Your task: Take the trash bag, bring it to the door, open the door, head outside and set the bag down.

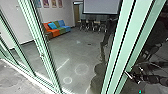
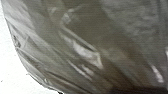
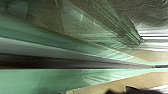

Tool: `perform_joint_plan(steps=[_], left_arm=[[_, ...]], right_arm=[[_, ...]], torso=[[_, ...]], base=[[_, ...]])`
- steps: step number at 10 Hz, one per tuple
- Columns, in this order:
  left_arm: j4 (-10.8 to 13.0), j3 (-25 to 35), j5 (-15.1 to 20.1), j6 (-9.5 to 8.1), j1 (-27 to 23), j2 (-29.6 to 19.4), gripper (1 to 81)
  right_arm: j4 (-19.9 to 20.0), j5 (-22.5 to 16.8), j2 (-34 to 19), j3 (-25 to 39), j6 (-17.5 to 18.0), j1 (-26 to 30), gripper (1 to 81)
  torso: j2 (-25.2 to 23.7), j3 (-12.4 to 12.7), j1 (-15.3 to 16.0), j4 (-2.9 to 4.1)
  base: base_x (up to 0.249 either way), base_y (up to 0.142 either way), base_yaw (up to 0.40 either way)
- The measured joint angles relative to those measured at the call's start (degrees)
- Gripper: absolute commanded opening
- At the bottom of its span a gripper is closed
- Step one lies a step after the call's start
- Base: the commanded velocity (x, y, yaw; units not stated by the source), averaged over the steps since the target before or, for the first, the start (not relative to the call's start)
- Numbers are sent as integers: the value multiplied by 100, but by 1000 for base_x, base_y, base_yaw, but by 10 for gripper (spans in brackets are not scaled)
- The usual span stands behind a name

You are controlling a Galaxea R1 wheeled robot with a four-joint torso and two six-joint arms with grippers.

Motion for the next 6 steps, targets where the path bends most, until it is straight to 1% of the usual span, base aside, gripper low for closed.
perform_joint_plan(steps=[2,6], left_arm=[[0,0,0,0,0,0,10],[0,0,9,0,0,2,10]], right_arm=[[-176,-61,17,-6,-11,90,811],[-267,-106,66,-174,-20,263,811]], torso=[[2,-2,0,0],[2,-5,2,0]], base=[[0,0,0],[0,0,0]])
